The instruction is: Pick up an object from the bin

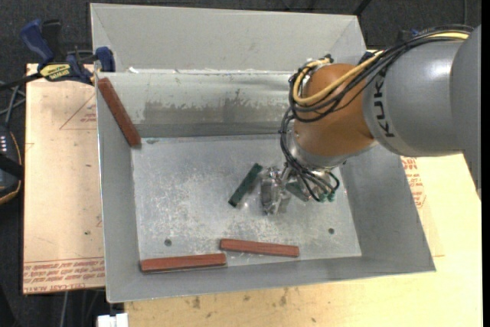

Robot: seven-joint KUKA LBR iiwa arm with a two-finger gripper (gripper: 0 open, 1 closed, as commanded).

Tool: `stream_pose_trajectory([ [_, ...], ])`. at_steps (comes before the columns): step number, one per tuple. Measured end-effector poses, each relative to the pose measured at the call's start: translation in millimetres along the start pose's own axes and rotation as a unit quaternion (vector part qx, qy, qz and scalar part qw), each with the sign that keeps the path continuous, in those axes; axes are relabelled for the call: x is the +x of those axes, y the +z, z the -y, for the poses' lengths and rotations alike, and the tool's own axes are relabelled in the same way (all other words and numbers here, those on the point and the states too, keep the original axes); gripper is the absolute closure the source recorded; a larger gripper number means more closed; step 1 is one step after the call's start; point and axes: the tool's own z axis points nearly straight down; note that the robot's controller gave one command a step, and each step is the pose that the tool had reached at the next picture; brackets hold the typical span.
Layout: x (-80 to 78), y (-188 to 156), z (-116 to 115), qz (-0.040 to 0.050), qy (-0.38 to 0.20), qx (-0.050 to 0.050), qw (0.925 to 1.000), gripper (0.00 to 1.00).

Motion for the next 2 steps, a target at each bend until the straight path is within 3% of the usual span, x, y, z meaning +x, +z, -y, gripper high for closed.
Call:
stream_pose_trajectory([
  [1,0.1,0.1,0.1,-0.0001,0.000,0.000,1.0000,0.00],
  [2,0.1,0.1,0.1,-0.0001,0.000,0.000,1.0000,0.00],
])
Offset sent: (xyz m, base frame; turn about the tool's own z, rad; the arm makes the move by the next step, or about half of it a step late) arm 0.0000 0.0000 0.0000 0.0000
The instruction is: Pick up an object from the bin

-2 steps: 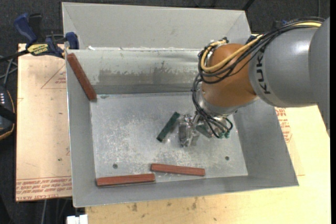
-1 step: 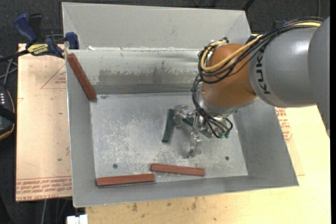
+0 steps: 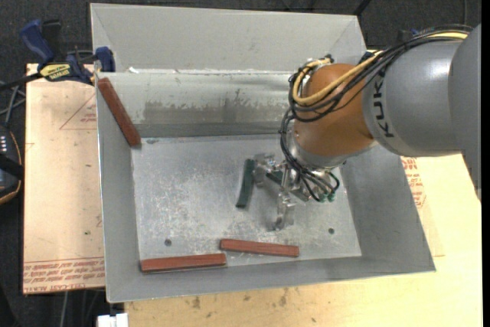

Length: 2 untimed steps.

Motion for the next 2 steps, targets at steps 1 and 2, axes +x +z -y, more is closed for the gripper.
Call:
stream_pose_trajectory([
  [1,-32.8,-10,-3,-0.0024,-0.036,0.000,0.9994,0.00],
  [2,-77.5,8,59,0.0018,-0.108,0.000,0.9941,1.00],
])
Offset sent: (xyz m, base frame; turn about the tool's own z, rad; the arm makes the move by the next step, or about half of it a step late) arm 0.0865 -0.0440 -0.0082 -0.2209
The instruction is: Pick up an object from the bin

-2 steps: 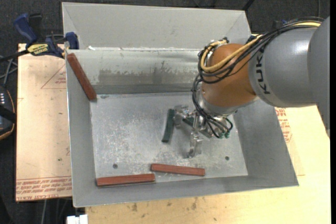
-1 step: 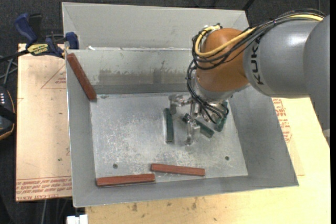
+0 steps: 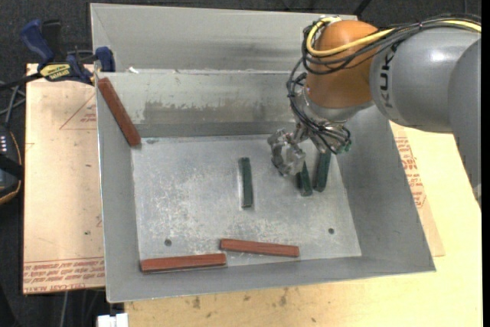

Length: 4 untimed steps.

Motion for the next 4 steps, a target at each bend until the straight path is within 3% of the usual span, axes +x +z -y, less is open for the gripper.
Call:
stream_pose_trajectory([
  [1,0.1,0,0,-0.0002,0.000,0.000,1.0000,0.00],
  [2,0.1,0,0,-0.0003,0.000,0.000,1.0000,0.00],
  [3,4.0,-16,1,-0.0029,-0.035,-0.002,0.9994,0.00],
  [4,24.4,-26,6,0.0017,-0.137,0.002,0.9906,0.00],
])
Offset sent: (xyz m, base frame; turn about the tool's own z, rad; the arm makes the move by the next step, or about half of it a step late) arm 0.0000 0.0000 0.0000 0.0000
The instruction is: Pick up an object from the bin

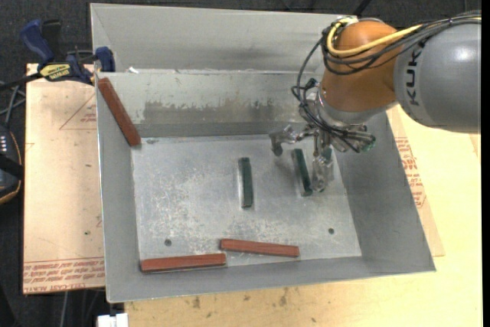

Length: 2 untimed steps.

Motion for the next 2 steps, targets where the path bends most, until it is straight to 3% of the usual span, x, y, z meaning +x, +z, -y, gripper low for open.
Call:
stream_pose_trajectory([
  [1,21.1,-27,36,-0.0032,-0.005,-0.004,1.0000,0.00],
  [2,-14.5,30,13,-0.0011,-0.199,-0.003,0.9801,1.00],
])
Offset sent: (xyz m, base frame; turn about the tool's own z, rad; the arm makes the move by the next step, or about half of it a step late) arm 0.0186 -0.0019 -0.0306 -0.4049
